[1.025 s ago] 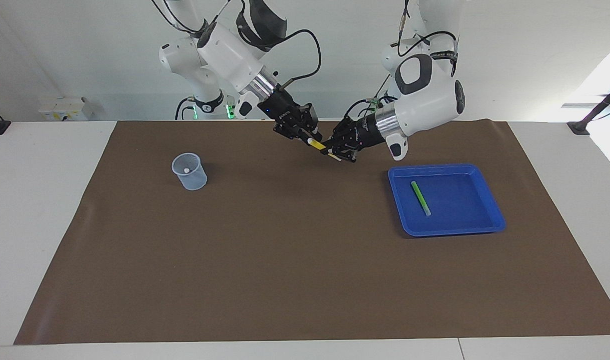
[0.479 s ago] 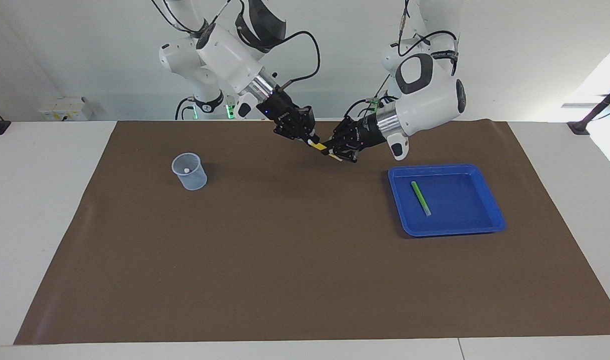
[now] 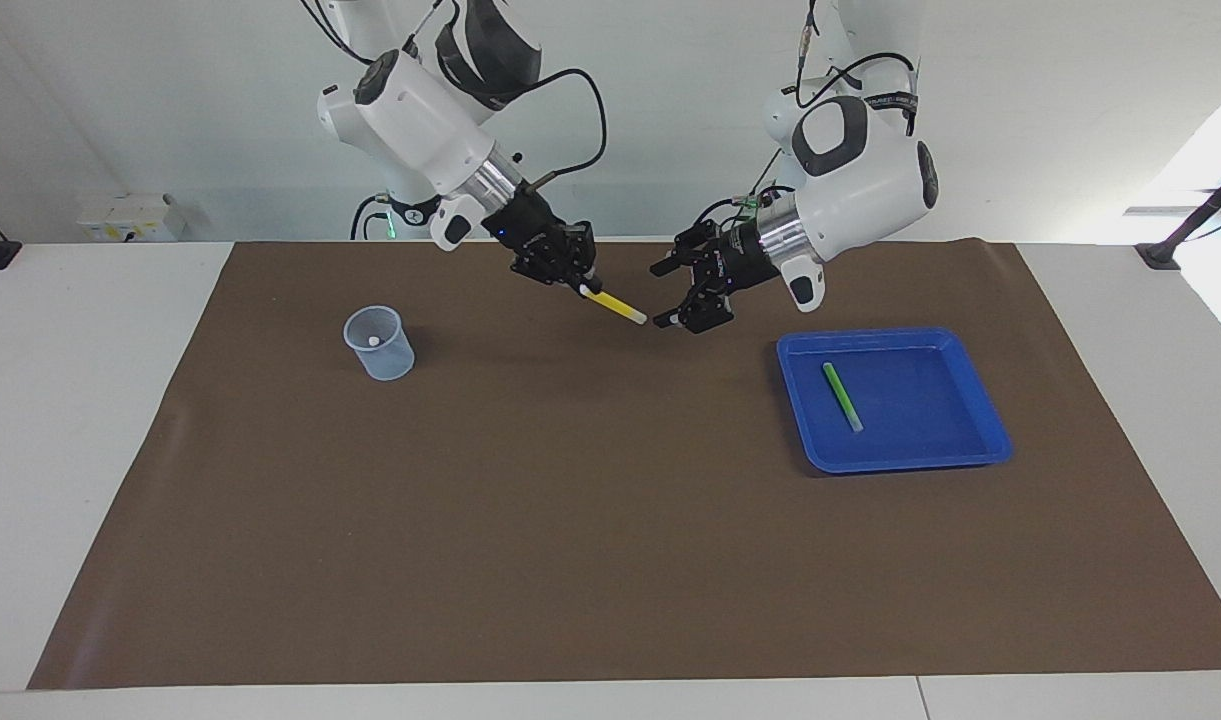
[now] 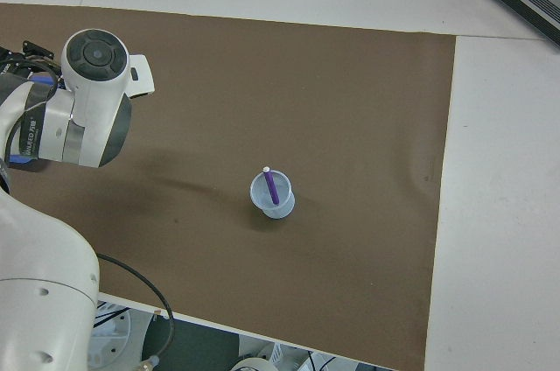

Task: Transfer and insert pens with both arms
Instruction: 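Carry the yellow pen to the cup with the right gripper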

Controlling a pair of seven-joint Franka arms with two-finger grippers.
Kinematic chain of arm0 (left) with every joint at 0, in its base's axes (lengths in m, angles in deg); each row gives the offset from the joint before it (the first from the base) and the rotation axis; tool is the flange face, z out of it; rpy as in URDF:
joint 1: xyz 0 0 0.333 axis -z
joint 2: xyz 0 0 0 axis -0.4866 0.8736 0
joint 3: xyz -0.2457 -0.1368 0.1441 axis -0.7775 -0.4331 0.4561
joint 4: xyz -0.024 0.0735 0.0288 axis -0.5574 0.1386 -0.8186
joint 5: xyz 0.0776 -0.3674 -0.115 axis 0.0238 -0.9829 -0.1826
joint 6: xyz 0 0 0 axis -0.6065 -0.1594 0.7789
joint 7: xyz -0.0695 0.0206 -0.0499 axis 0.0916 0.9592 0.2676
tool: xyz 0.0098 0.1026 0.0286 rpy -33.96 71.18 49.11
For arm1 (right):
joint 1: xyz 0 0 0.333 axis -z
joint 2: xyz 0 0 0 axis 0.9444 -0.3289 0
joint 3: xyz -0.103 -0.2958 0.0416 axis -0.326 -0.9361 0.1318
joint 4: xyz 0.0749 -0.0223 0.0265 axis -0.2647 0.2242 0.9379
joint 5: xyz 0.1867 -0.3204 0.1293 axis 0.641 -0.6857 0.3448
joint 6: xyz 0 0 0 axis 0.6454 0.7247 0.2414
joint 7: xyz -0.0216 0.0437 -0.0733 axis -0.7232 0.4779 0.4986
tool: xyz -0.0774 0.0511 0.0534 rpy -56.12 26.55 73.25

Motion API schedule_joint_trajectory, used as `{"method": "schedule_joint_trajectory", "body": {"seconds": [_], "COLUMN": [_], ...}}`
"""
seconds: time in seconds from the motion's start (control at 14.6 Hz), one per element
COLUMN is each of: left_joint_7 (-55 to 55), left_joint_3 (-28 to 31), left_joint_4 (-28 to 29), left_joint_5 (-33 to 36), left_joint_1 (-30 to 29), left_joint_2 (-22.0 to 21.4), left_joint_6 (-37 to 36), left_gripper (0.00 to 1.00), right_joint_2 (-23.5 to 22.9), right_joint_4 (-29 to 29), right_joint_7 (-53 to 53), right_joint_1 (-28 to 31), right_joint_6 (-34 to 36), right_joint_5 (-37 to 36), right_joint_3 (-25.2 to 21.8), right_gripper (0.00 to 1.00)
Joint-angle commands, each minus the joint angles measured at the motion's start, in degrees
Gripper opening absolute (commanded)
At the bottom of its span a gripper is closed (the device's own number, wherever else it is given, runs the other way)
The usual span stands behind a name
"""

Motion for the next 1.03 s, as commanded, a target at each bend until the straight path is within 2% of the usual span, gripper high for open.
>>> {"method": "schedule_joint_trajectory", "body": {"seconds": [0.0,0.07,0.21,0.27,0.48,0.68,0.96], "left_joint_7": [0.1,0.6,2.4,5.6,22.3,34.7,55.8], "left_joint_3": [0.2,0.2,0.2,0.4,0.5,0.5,0.5], "left_joint_4": [0.9,0.4,0.3,0.4,0.5,0.9,1.8], "left_joint_5": [8.5,15.2,23.0,25.5,26.7,33.1,42.9], "left_joint_1": [-0.7,-0.6,-0.8,-1.4,-6.1,-7.8,-9.4], "left_joint_2": [-1.4,-1.0,-0.9,-0.9,-1.4,-1.0,-0.5], "left_joint_6": [-0.5,-0.6,-0.7,-1.6,-8.2,-9.3,-8.9], "left_gripper": [1.0,1.0,1.0,1.0,1.0,1.0,1.0], "right_joint_2": [1.3,1.2,0.9,1.0,1.0,0.7,1.2], "right_joint_4": [-3.9,-5.7,-7.2,-6.9,-6.5,-4.3,-0.2], "right_joint_7": [-9.9,-15.8,-26.6,-30.9,-38.1,-42.9,-43.2], "right_joint_1": [6.6,9.5,14.4,16.1,19.1,22.5,23.2], "right_joint_6": [13.6,18.4,23.4,23.7,23.5,22.7,21.4], "right_joint_5": [-7.9,-12.2,-19.3,-22.1,-29.3,-29.9,-29.9], "right_joint_3": [0.1,0.0,0.2,0.2,0.2,0.2,0.2], "right_gripper": [0.0,0.0,0.0,0.0,0.0,0.0,0.0]}}
